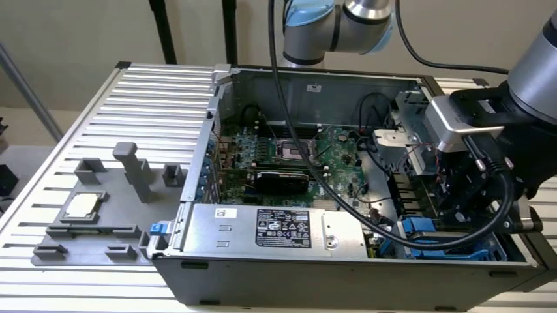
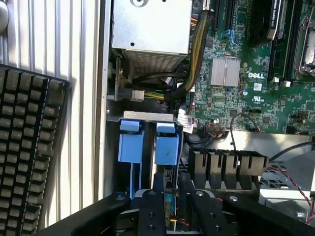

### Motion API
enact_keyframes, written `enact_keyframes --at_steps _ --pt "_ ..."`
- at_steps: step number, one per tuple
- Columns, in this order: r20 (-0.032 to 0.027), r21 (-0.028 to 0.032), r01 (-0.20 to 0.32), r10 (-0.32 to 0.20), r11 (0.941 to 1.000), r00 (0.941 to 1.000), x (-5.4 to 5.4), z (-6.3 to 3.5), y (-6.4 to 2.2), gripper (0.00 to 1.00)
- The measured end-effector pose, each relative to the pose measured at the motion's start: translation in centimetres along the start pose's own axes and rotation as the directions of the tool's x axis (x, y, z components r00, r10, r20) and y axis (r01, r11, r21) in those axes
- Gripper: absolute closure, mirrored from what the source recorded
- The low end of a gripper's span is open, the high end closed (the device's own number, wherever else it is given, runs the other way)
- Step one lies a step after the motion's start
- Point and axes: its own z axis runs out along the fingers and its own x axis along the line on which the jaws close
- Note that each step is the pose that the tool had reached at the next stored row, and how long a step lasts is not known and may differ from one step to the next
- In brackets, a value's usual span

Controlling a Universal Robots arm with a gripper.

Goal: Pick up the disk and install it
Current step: 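Insert the second disk wire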

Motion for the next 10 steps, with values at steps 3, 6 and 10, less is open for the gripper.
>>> enact_keyframes --at_steps 3,6,10 --pt "0.0002 0.0000 0.000 0.000 1.0000 1.0000 -0.01 -0.03 0.30 0.87" --pt "0.0003 0.0000 0.000 0.000 1.0000 1.0000 -0.01 -0.03 0.29 0.89" --pt "0.0002 0.0000 0.000 0.000 1.0000 1.0000 -0.02 -0.03 0.30 0.89"
